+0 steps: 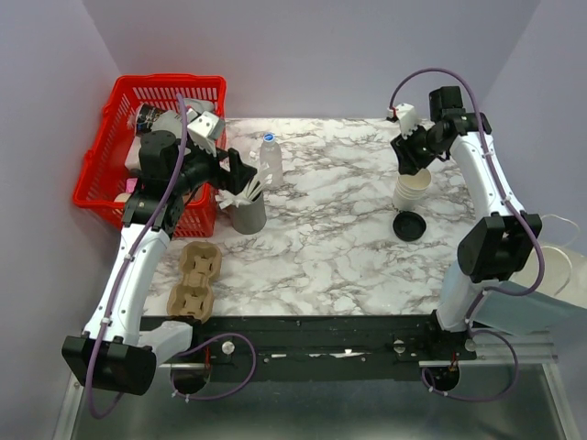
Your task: Pack the takeout coffee
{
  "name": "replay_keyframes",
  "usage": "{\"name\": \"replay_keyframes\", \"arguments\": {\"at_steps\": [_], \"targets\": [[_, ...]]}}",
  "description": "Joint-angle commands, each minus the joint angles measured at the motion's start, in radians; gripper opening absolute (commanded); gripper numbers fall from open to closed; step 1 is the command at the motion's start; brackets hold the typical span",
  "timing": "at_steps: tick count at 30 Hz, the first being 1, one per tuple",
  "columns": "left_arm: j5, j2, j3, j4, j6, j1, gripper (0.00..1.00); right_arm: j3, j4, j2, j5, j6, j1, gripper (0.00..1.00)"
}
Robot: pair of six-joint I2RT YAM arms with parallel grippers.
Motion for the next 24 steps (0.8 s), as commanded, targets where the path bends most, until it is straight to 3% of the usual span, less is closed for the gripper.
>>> {"name": "replay_keyframes", "arguments": {"at_steps": [1, 24], "targets": [[0.024, -0.030, -0.014, -0.010, 0.001, -0.006, 0.99, 0.048, -0.104, 0.018, -0.018, -0.022, 0.003, 0.50], [0.026, -0.042, -0.075, 0.038, -0.022, -0.010, 0.99, -0.008, -0.127, 0.030, -0.004, -0.029, 0.007, 0.48]]}}
